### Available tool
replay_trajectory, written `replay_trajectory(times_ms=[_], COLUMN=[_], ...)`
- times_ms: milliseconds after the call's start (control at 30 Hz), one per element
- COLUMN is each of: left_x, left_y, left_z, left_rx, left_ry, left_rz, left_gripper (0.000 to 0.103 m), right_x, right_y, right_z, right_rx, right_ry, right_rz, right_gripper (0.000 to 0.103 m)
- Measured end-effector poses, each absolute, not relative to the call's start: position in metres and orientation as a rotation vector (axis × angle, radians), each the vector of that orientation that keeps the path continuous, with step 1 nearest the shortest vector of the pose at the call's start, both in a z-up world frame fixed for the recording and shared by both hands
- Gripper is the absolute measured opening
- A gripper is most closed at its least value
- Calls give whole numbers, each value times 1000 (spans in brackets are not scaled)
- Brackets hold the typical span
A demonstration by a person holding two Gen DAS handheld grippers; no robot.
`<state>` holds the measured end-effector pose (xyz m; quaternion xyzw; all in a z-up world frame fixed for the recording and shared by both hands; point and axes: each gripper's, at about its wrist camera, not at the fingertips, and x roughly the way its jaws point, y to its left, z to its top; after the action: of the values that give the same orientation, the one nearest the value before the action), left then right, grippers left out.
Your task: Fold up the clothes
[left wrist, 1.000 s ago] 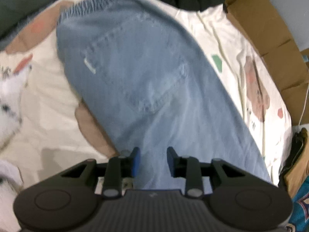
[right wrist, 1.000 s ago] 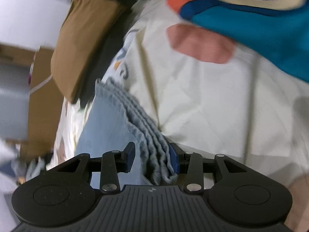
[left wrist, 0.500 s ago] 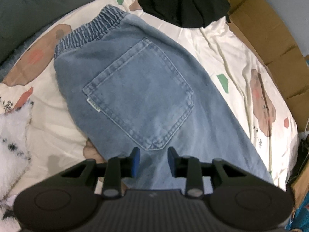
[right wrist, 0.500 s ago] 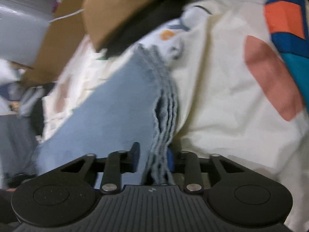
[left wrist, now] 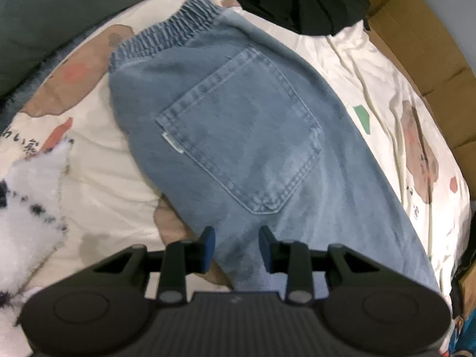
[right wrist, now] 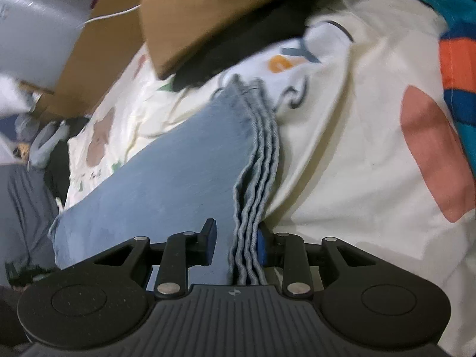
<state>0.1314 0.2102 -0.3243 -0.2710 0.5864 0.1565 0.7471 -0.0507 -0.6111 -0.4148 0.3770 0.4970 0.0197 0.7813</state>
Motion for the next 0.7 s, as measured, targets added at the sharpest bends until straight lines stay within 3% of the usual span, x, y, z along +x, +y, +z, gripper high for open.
replay_trajectory(times_ms=[267, 700], left_x=[125, 129], left_y=[212, 209], left_z=[-320, -315], left_rx=[-579, -540], left_ry=[1297, 1311], left_rz=[354, 336], left_gripper=[36, 39], right_x=[-65, -32], right_y=[-598, -600], right_z=[-388, -421], right_rx=[793, 761], right_ry=[1017, 1055], right_rz=[74, 1], right_gripper=[30, 35])
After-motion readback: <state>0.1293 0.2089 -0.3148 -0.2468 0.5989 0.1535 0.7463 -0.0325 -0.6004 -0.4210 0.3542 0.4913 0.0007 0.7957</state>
